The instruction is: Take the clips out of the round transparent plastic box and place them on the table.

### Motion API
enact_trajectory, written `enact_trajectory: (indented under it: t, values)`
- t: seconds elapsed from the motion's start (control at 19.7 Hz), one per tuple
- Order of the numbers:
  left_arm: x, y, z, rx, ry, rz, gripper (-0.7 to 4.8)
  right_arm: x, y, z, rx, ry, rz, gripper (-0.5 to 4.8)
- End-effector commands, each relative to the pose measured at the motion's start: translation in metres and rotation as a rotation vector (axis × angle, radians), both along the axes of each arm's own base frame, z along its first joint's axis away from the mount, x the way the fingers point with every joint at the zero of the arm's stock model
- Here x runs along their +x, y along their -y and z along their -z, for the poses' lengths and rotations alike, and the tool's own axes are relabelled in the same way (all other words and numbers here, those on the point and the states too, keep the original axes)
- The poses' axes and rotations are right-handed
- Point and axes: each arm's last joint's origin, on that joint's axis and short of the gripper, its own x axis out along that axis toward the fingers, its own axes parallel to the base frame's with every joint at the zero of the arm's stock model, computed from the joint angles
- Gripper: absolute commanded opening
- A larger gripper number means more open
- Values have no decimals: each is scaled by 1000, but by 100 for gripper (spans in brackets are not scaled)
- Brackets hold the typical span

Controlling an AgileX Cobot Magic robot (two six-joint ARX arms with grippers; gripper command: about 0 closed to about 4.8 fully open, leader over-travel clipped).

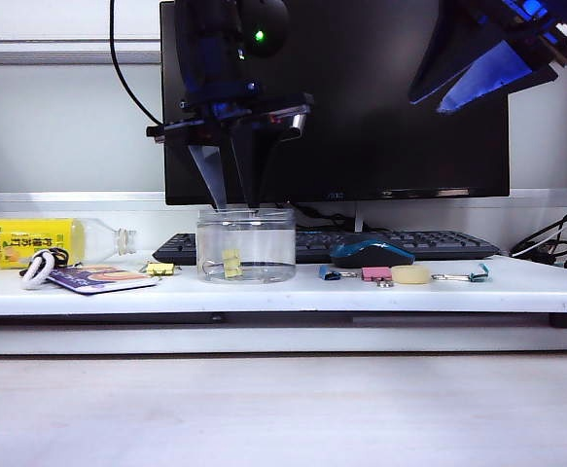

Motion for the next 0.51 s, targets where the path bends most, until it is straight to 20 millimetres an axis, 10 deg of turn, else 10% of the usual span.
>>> enact_trajectory:
  t: [0.05,0.51]
  values:
    - [0,1,3,5,-17,-3,198,0,0,-4,9,25,-5,203]
    - [3,3,16,39,-50,-6,198,0,0,-4,9,25,-4,203]
